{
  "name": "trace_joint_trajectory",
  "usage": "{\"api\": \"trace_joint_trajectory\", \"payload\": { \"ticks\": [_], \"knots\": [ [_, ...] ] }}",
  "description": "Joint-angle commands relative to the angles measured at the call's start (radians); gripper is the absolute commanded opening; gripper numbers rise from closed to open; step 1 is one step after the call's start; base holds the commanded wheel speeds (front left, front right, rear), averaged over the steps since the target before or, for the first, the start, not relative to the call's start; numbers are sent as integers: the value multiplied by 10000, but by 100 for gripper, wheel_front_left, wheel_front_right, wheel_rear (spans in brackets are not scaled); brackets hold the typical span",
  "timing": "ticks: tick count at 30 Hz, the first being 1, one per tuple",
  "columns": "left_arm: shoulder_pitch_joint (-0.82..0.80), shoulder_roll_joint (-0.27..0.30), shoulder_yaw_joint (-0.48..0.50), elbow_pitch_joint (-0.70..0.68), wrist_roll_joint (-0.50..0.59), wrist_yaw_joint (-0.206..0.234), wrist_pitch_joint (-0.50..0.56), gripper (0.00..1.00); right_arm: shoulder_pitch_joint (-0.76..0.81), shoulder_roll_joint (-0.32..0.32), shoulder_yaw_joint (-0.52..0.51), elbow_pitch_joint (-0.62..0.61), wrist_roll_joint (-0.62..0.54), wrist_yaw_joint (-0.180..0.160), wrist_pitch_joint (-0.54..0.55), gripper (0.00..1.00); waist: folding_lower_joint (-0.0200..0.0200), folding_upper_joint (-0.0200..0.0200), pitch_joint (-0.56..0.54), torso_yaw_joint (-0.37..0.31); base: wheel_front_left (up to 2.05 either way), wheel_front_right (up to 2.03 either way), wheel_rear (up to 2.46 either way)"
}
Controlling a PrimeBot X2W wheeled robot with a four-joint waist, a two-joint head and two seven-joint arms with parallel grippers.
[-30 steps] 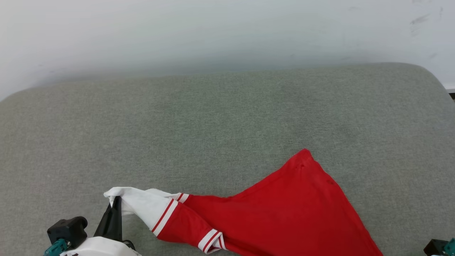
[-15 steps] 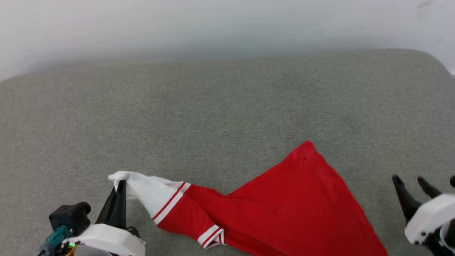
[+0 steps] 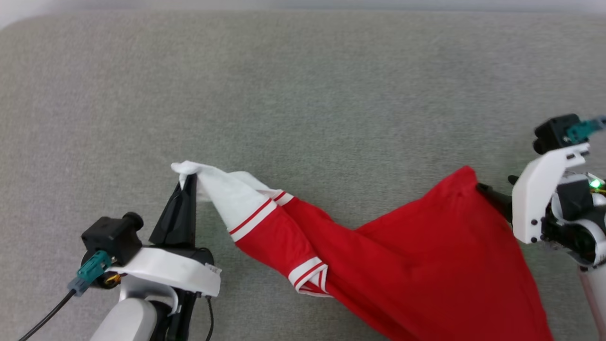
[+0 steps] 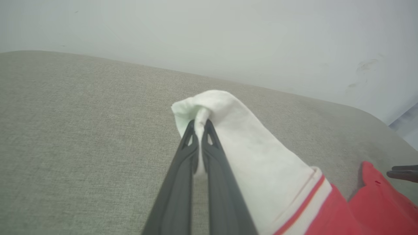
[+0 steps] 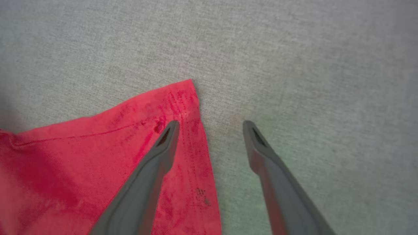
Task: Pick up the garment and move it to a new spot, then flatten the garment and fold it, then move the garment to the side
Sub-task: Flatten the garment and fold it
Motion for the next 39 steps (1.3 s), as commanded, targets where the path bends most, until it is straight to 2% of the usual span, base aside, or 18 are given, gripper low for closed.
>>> {"api": "trace_joint_trajectory", "payload": {
  "ticks": [1,5,9,10,11,17,27,33,39],
  "knots": [
    [-224,-39,-42,31,65,-61,-57,0,-279,-16,139,121,122,-7,563,100,-1,-1,361,350,0,0,0],
    [-566,-186,-195,173,108,-225,-138,0,-622,78,570,482,243,-7,2044,100,-1,-1,660,590,0,0,0],
    [-731,-278,-282,393,93,-340,-228,0,-553,245,937,988,371,-6,2826,100,-1,-1,792,715,0,0,0],
    [-765,-302,-293,462,79,-358,-260,0,-504,287,996,1127,415,-6,2971,39,-1,-1,790,735,0,0,0],
    [-786,-324,-302,528,64,-387,-283,0,-477,303,1053,1169,444,-6,2972,0,-1,-1,776,756,0,0,0],
    [-771,-323,-277,834,-3,-446,-337,0,-652,219,1084,1114,535,-4,2748,0,-1,-1,517,714,0,0,0],
    [-1443,260,76,1323,-126,-689,-37,0,-1495,117,776,1279,293,-7,967,0,-1,-1,-1037,129,0,0,0],
    [-2944,434,393,2204,-401,-852,522,0,-2251,380,436,2045,-189,-7,-236,0,-1,-1,-1902,-357,0,0,0],
    [-5093,349,429,3935,-498,-1209,977,0,-3516,596,102,2864,-596,-7,-1486,0,-1,-1,-2008,-685,0,0,0]
  ]
}}
